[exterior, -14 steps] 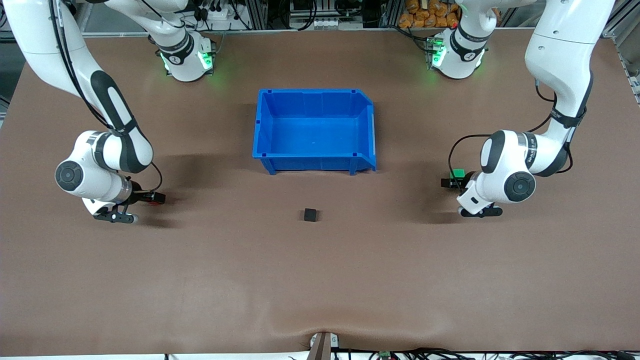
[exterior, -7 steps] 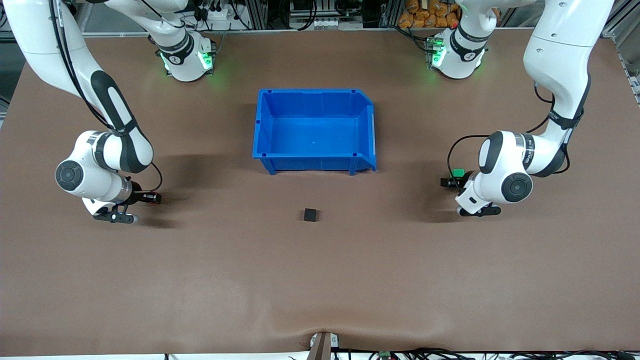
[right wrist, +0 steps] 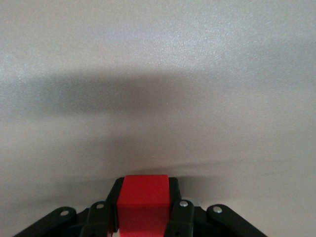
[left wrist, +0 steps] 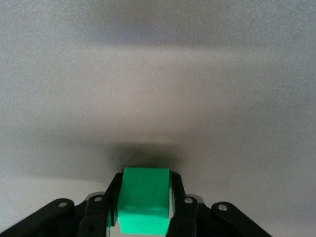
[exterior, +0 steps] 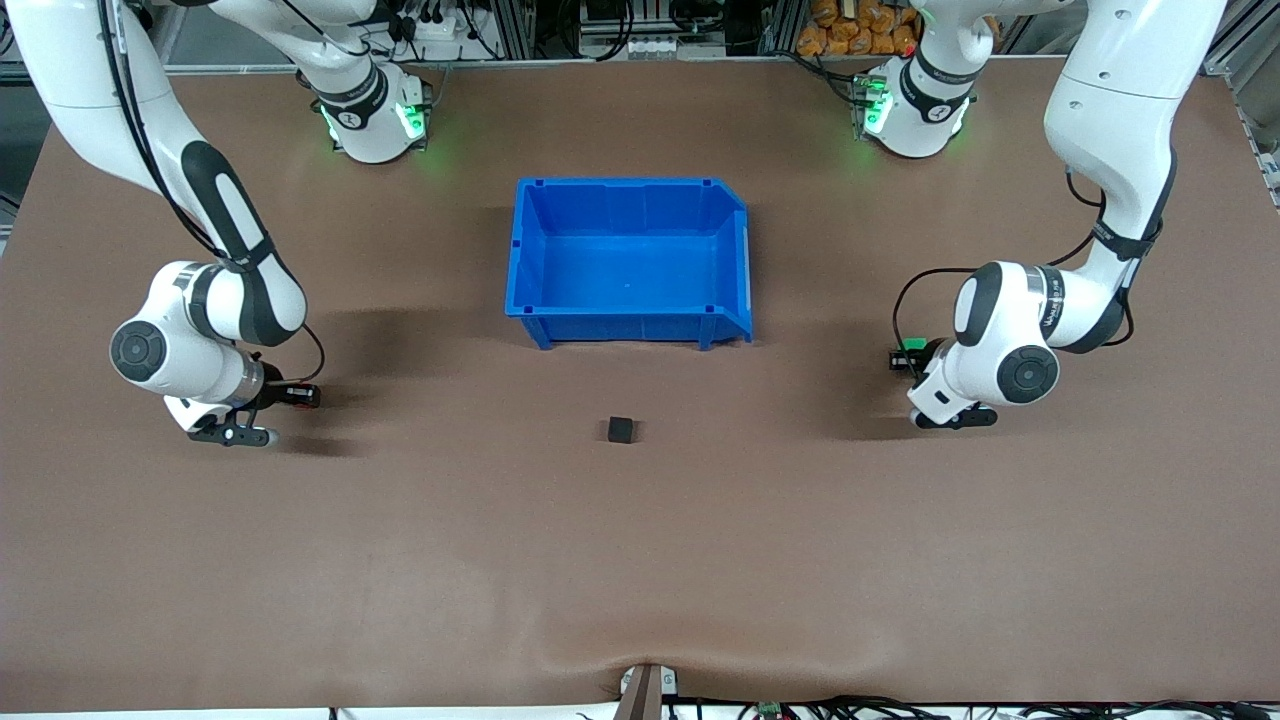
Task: Attach green and red cubes to black cube
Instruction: 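Close the right gripper on the red cube while the left gripper grasps the green cube, then carry the red cube and green cube toward the black cube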
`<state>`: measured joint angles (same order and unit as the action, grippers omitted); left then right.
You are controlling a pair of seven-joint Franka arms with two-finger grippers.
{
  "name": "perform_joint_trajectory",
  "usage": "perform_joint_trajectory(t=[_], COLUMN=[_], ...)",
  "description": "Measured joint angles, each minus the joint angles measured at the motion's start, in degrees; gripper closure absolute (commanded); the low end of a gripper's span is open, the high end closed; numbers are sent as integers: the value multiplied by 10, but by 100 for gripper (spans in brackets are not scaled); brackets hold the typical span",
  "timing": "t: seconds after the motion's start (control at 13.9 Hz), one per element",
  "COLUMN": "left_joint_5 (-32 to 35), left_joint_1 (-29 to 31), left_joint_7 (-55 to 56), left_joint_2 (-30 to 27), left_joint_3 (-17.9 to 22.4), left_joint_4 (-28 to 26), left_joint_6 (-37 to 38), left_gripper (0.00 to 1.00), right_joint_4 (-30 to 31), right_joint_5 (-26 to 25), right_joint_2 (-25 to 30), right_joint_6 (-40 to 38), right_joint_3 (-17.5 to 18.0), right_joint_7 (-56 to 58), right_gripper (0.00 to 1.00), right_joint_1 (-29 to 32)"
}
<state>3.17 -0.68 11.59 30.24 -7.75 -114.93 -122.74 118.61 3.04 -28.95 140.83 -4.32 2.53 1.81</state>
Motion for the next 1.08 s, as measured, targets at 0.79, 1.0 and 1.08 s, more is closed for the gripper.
perform_joint_trajectory(t=[0.79, 1.0, 1.08], left_joint_5=[-13, -58, -68], left_joint_1=[-16, -32, -37], left_joint_7=[162, 232, 254], left_joint_2=[0, 10, 20], left_joint_3=[-13, -16, -17], left_joint_4=[63, 109, 127], left_joint_6=[-1, 1, 2], left_gripper=[100, 100, 100], right_joint_4=[-122, -144, -149], right_joint_5=[26, 27, 28], right_joint_2=[2, 1, 1], right_joint_6=[-124, -124, -124], right_joint_3=[52, 53, 53], right_joint_7=[-430, -585, -637], right_gripper=[100, 100, 100], right_joint_1=[-61, -103, -115])
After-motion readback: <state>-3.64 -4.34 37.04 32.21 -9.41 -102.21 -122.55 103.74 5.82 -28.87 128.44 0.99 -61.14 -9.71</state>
